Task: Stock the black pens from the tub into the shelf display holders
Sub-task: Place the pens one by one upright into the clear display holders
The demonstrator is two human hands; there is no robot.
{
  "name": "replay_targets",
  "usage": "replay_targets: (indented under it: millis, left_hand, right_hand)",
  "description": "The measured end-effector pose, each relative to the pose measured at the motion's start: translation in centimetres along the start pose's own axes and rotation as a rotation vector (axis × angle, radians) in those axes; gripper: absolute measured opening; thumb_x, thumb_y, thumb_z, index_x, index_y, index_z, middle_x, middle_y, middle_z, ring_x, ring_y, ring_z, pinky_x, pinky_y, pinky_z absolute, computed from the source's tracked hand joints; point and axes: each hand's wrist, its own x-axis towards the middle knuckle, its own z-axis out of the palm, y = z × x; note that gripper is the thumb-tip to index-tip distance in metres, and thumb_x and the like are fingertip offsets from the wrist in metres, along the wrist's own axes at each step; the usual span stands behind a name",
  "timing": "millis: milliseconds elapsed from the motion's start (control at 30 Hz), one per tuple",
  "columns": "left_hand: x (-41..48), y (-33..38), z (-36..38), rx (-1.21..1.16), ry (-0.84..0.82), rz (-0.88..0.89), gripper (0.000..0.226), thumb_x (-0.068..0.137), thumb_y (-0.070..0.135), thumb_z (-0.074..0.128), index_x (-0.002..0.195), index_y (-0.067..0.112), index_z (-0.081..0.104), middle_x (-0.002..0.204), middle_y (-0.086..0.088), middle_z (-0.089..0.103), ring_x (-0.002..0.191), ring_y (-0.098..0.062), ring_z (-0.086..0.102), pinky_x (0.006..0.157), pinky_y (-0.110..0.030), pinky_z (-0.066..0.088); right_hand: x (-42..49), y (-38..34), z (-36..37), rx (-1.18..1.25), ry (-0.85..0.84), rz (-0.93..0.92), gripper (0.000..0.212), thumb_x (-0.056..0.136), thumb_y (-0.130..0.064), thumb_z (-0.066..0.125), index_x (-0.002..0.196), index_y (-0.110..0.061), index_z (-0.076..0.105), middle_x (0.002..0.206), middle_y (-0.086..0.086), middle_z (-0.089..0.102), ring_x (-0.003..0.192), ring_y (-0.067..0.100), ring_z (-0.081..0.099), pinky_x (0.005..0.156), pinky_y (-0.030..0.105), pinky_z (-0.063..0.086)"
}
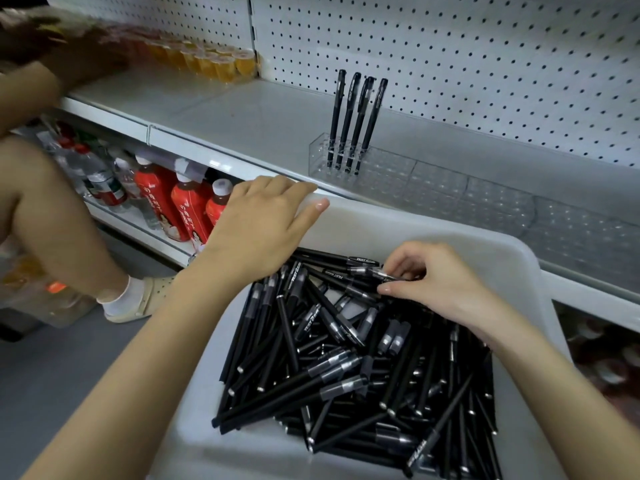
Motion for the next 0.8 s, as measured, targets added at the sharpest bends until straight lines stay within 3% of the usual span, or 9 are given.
replay_targets:
  millis: [167, 267, 333, 400, 600, 800]
  left_hand:
    - [0.6, 0.1, -0.2, 0.039, -0.076, -0.013, 0.083, 0.08, 0.068, -0.001, 0.14, 0.028, 0.04, 0.136, 0.003, 0.048, 0.129, -0.02, 0.036, 0.107, -0.035, 0.019]
    - [1.5, 0.5, -0.7, 0.033, -0.179, -0.057, 0.074, 0.088, 0.068, 0.011, 0.144, 0.024, 0.033, 0.143, -0.001, 0.042, 0.133, -0.021, 0.032, 0.11, -0.037, 0.017]
    - [2.4, 0.7, -1.2, -0.016, -0.217, -0.106, 0.071, 0.09, 0.063, 0.017, 0.145, 0.021, 0.028, 0.146, -0.004, 0.037, 0.134, -0.024, 0.032, 0.109, -0.04, 0.022]
    - [3.6, 0.9, -1.7, -0.047, -0.211, -0.14, 0.07, 0.092, 0.061, 0.021, 0.146, 0.017, 0.026, 0.147, -0.006, 0.034, 0.134, -0.026, 0.032, 0.108, -0.042, 0.028]
    - [7.1, 1.0, -0.7, 0.0, -0.163, -0.173, 0.071, 0.094, 0.06, 0.024, 0.149, 0.017, 0.016, 0.155, -0.003, 0.022, 0.137, -0.027, 0.03, 0.106, -0.043, 0.029]
    - [7.7, 0.1, 1.2, 0.035, -0.162, -0.168, 0.076, 0.087, 0.069, 0.012, 0.151, 0.029, 0.007, 0.158, 0.0, 0.011, 0.141, -0.024, 0.023, 0.109, -0.043, 0.026]
  right_hand:
    - [0.6, -3.9, -3.0, 0.137, 0.091, -0.093, 0.028, 0.062, -0.005, 0.084, 0.07, -0.021, 0.062, 0.072, 0.001, 0.07, 0.068, 0.014, 0.06, 0.073, 0.027, 0.048]
    - [1.5, -6.2, -5.2, 0.179, 0.177, -0.155, 0.026, 0.063, -0.01, 0.083, 0.075, -0.018, 0.061, 0.079, 0.006, 0.073, 0.074, 0.022, 0.067, 0.078, 0.029, 0.052]
    - [2.4, -7.5, -6.6, 0.249, 0.261, -0.195, 0.027, 0.065, -0.008, 0.082, 0.078, -0.016, 0.059, 0.081, 0.005, 0.074, 0.076, 0.018, 0.069, 0.076, 0.028, 0.055]
    - [3.7, -8.4, -7.7, 0.345, 0.339, -0.223, 0.028, 0.068, -0.005, 0.079, 0.08, -0.016, 0.057, 0.08, 0.002, 0.073, 0.074, 0.013, 0.07, 0.071, 0.026, 0.057]
    - [8.4, -8.8, -8.6, 0.577, 0.547, -0.283, 0.028, 0.075, -0.002, 0.075, 0.081, -0.017, 0.051, 0.079, 0.0, 0.073, 0.084, 0.019, 0.071, 0.078, 0.031, 0.057]
    - [12.0, -6.7, -7.6, 0.507, 0.64, -0.299, 0.033, 0.076, -0.001, 0.074, 0.079, -0.019, 0.047, 0.079, -0.003, 0.072, 0.079, 0.017, 0.07, 0.089, 0.047, 0.053]
